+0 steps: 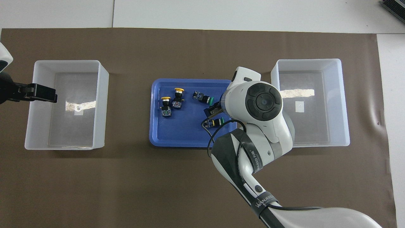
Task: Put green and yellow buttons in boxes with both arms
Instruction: 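Lower the right gripper and grasp the green-topped button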
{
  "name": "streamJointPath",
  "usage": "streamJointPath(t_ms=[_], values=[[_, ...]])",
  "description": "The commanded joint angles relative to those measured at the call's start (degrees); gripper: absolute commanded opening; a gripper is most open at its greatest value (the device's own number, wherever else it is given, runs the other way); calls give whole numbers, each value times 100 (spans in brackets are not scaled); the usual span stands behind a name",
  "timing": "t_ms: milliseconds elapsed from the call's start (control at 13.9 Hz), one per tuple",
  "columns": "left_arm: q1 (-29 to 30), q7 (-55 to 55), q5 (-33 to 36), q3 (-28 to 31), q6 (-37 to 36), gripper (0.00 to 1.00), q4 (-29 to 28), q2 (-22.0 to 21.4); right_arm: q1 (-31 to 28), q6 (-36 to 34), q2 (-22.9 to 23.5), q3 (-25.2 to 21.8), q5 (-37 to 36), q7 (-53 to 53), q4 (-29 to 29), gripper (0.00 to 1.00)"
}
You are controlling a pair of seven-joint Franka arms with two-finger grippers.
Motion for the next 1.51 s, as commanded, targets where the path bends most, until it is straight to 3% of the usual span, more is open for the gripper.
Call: streamJointPath(t_ms=[0,288,576,936,1224,1296,1440], values=[[55,-3,-86,-23,-37,100,-94,-92,84,583,381,17,113,-671,65,100],[55,-3,-86,-23,-37,100,-94,-92,365,1577,1172,97,-114,-743,372,100],[55,-3,-86,-23,-37,100,-94,-92,330,1737,1323,97,-326,-901,364,100],[55,-3,-86,-23,-37,100,-94,-92,321,1956,1472,97,-511,-954,373,76],[55,-3,-86,-32,-37,100,-94,-92,295,2194,1552,97,-651,-963,373,67],[55,-3,-86,-23,-37,100,-94,-92,286,2194,1560,97,-686,-963,373,59],[55,-3,-86,-23,-37,100,-94,-92,286,2194,1552,97,-695,-1015,346,25]])
